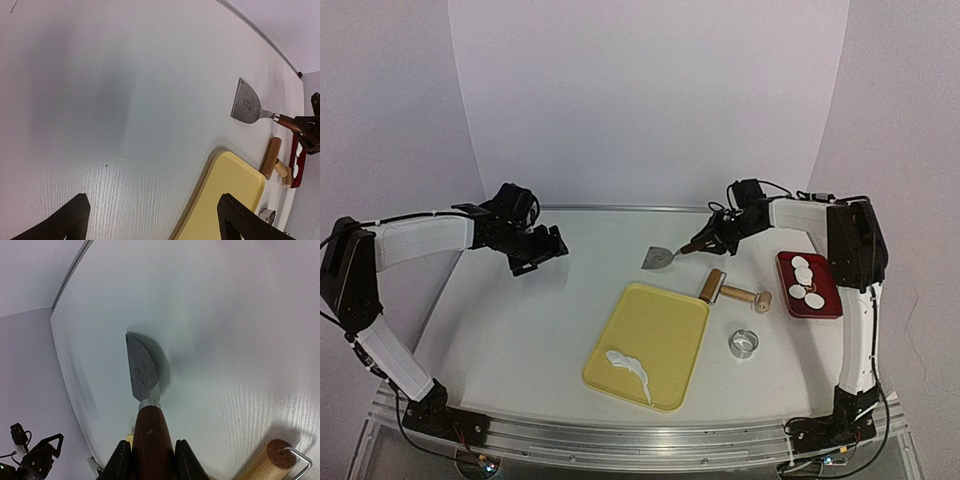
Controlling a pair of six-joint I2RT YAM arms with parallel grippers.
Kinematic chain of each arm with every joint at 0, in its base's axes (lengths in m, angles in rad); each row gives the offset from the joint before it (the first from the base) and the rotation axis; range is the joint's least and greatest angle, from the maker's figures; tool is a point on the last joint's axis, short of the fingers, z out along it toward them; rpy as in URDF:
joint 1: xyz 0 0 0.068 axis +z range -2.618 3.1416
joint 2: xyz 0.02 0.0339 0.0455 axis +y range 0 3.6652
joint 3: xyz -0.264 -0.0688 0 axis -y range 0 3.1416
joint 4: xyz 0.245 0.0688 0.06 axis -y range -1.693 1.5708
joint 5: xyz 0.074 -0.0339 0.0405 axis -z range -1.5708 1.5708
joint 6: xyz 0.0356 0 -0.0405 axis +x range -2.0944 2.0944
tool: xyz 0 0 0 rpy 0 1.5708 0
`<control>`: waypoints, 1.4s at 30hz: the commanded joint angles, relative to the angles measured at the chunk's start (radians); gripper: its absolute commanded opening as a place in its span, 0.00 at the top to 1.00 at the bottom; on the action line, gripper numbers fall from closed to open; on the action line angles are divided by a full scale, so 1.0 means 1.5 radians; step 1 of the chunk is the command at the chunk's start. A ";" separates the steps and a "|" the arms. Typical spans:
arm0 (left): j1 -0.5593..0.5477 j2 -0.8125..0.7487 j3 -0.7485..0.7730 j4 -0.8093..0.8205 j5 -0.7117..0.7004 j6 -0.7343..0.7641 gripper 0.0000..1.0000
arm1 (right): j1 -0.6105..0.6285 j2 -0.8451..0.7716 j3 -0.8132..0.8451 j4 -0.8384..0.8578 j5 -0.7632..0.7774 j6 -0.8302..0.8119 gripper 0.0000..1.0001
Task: Roll out the dumpling wrappers from the dough
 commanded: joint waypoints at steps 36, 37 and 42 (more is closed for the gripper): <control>0.102 -0.375 -0.043 -0.034 -0.397 0.121 0.00 | -0.015 -0.674 -0.453 0.249 0.655 -0.484 0.02; 0.102 -0.386 -0.049 -0.034 -0.400 0.127 0.01 | -0.015 -0.695 -0.476 0.256 0.655 -0.488 0.02; 0.102 -0.428 -0.104 -0.039 -0.395 0.117 0.01 | -0.015 -0.765 -0.563 0.257 0.675 -0.460 0.02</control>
